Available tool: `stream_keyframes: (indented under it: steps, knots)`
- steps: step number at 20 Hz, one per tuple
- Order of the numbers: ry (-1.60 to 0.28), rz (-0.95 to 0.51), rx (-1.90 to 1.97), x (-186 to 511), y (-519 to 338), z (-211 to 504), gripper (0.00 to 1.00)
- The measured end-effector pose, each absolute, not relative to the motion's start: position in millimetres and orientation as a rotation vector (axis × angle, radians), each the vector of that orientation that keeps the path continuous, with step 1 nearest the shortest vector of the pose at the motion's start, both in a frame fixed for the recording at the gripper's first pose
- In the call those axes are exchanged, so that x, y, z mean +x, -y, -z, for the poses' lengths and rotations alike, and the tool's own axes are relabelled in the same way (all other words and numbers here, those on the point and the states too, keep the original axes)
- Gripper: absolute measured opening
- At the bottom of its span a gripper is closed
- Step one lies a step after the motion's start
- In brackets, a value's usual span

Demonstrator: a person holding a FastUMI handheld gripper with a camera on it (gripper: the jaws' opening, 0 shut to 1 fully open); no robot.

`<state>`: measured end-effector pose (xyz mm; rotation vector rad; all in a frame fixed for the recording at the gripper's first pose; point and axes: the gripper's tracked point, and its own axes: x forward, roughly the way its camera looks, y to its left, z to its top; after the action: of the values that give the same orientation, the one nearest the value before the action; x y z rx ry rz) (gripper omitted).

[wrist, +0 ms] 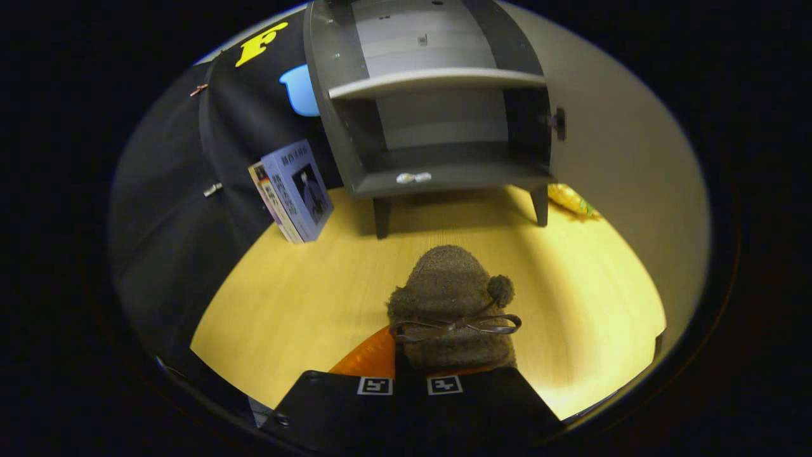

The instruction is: Open the shoe cabinet door, grab the shoes and put them into the shoe cabinet, then close the shoe cabinet door.

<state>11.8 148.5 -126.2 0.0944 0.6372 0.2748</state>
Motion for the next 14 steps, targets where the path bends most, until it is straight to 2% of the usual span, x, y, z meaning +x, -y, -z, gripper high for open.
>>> stream_keyframes:
  steps: [9, 14]
  knots:
    - [-0.495, -0.281, 0.11, 79.2, -138.0, -21.5, 0.05]
    - [-0.486, -0.283, 0.118, 160.4, -145.9, -83.2, 0.05]
